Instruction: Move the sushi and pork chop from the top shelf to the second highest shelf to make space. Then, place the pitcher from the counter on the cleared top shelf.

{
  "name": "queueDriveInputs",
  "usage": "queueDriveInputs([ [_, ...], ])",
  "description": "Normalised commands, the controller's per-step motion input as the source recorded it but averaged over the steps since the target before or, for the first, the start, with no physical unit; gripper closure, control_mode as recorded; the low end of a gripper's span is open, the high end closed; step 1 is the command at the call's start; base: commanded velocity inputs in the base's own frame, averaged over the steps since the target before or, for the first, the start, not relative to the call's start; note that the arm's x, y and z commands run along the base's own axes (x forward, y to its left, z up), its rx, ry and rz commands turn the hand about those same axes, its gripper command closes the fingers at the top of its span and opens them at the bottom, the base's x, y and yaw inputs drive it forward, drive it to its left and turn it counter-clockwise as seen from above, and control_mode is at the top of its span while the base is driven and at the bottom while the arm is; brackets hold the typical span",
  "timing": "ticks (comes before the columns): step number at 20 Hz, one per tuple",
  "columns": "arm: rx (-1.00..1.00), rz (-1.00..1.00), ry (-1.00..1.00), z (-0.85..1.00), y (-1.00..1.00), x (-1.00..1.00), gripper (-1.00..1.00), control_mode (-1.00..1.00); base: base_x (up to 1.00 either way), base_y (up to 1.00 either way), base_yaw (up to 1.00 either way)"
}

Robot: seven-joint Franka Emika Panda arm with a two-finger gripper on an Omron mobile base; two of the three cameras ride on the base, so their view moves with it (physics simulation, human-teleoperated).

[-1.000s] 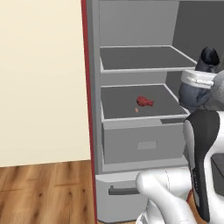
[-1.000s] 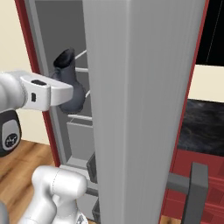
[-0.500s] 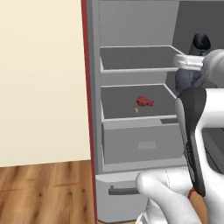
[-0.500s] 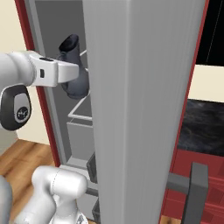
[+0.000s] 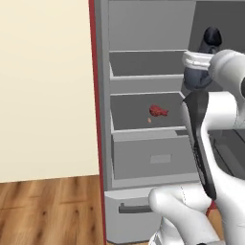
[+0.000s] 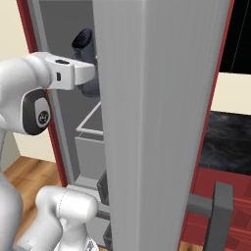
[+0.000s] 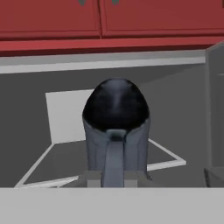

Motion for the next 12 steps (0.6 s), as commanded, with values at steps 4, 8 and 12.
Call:
queueDriveInputs([
  [4,-0.01,0.0,-0.06,0.02,0.0,0.56,1.0,-1.0,0.0,0.0,0.0],
  [8,-0.02,0.0,0.0,0.06,0.0,0.59,1.0,-1.0,0.0,0.0,0.0],
  [12,-0.02,0.0,0.0,0.01,-0.01,0.62,1.0,-1.0,0.0,0.0,0.0],
])
